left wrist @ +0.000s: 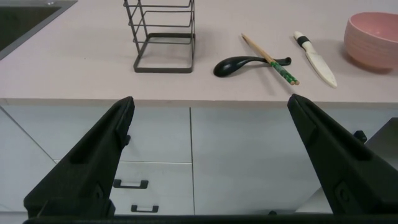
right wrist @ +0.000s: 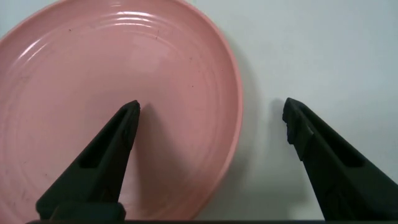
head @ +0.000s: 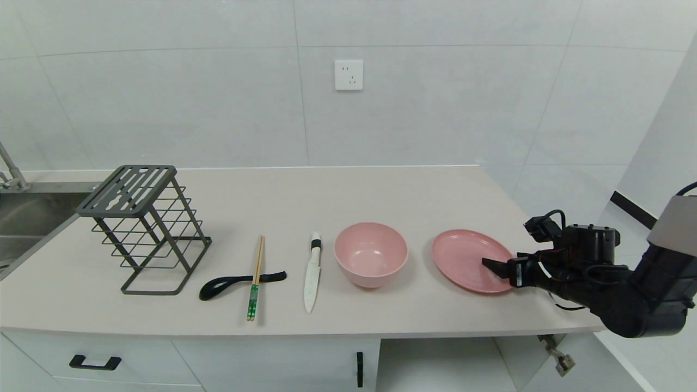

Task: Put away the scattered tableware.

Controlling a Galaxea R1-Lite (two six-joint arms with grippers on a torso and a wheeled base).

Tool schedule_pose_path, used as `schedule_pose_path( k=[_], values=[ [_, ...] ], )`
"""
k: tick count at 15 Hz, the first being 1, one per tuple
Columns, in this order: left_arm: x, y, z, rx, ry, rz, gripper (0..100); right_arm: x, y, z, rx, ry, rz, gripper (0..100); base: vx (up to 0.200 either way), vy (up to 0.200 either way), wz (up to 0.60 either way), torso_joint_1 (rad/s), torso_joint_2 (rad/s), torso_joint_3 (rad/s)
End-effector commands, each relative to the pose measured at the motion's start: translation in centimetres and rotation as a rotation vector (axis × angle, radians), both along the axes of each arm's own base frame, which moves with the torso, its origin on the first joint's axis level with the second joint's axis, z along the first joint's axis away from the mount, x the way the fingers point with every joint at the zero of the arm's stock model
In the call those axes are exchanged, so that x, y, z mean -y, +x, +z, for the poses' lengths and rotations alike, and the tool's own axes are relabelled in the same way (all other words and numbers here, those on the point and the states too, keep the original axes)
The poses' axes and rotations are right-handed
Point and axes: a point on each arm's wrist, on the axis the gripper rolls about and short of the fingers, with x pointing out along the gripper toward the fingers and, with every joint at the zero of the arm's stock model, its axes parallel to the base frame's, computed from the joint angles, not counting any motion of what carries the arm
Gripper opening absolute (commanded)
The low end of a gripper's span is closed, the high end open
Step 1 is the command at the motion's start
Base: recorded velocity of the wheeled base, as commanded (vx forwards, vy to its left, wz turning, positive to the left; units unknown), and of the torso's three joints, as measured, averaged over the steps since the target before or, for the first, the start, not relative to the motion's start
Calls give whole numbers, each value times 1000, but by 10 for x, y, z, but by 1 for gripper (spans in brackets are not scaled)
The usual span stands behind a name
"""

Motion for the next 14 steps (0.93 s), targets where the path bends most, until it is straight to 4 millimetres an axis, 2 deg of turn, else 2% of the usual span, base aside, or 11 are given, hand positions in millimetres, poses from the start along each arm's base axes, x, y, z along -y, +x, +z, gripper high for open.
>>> schedule_pose_path(
  k=[1,5,9,11,14],
  values=[
    [0,0,0,0,0,0,100,-3,-4,-1,-15,0,14,0,0,0,0,0,0,0],
    [0,0,0,0,0,2,100,-13,0,13,103,10,38,0,0,0,0,0,0,0],
    [0,0,0,0,0,0,100,-15,-16,10,77,10,45,0,0,0,0,0,0,0],
    [0,0,0,0,0,0,100,-13,-17,6,63,8,38,0,0,0,0,0,0,0],
    [0,0,0,0,0,2,100,-13,-11,12,98,10,36,0,0,0,0,0,0,0]
  ],
)
